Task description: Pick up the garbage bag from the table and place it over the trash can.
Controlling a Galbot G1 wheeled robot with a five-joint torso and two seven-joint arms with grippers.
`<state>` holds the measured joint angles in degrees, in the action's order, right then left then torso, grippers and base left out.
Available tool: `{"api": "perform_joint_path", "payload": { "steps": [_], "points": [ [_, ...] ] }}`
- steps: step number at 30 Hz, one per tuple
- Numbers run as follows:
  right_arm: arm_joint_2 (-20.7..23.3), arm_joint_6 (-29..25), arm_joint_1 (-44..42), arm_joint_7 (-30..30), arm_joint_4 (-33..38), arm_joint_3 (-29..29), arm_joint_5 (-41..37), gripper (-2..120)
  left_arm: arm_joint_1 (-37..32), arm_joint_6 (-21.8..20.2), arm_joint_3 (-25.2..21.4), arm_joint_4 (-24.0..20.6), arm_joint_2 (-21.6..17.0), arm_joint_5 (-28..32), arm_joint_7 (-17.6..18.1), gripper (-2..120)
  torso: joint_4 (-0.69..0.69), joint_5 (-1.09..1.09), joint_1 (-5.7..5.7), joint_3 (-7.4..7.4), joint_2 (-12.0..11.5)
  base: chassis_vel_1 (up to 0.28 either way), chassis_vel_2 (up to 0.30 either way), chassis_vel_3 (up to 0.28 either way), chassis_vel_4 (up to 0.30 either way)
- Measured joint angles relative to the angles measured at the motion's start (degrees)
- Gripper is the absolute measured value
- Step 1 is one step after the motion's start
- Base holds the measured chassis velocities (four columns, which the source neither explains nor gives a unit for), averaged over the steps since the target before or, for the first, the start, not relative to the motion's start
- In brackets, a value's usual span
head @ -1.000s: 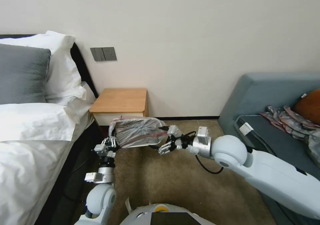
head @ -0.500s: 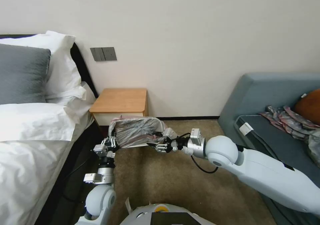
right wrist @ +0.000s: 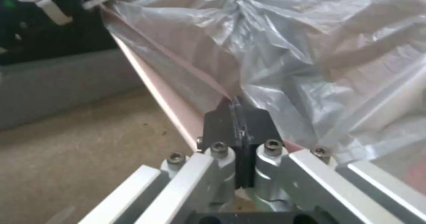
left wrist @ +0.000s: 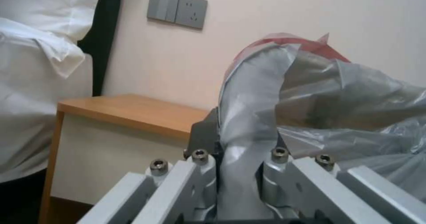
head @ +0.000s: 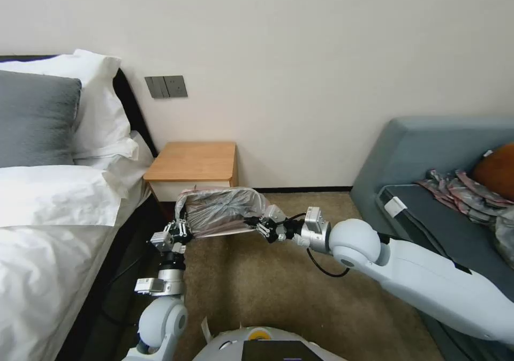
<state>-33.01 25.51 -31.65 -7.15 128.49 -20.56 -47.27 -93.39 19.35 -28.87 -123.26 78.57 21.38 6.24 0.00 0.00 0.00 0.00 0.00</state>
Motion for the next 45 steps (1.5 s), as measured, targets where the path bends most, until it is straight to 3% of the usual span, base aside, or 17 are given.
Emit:
{"api": "perform_joint_path", "payload": {
  "steps": [15, 27, 34, 45],
  "points": [
    [1.04, 0.55, -2.89, -0.28, 3.57, -0.55, -0.09, 0, 1.3, -0.53, 0.12, 0.92, 0.01, 1.1, 0.88, 7, 0.0, 0.0, 0.0, 0.0, 0.0, 0.0, 0.0, 0.0, 0.0],
    [0.63, -0.03, -9.52, -1.04, 0.04, 2.29, 5.85, 0, 1.03, -1.33, 0.29, -0.02, -0.36, 2.86, 0.91, 7, 0.0, 0.0, 0.0, 0.0, 0.0, 0.0, 0.0, 0.0, 0.0],
    [-1.92, -1.69, -13.11, -0.23, -3.51, 3.57, 10.55, 0, 0.45, -2.65, 0.53, -1.36, -0.44, 6.07, 0.84, 7, 0.0, 0.0, 0.0, 0.0, 0.0, 0.0, 0.0, 0.0, 0.0],
    [-2.87, -2.18, -18.66, 3.18, -2.82, 7.37, 11.84, 0, 0.8, -3.76, 0.61, -1.87, -0.04, 9.56, 2.04, 7, -0.01, -0.01, 0.0, 0.0, 0.0, 0.0, 0.0, 0.0, 0.0]
  ]
}}
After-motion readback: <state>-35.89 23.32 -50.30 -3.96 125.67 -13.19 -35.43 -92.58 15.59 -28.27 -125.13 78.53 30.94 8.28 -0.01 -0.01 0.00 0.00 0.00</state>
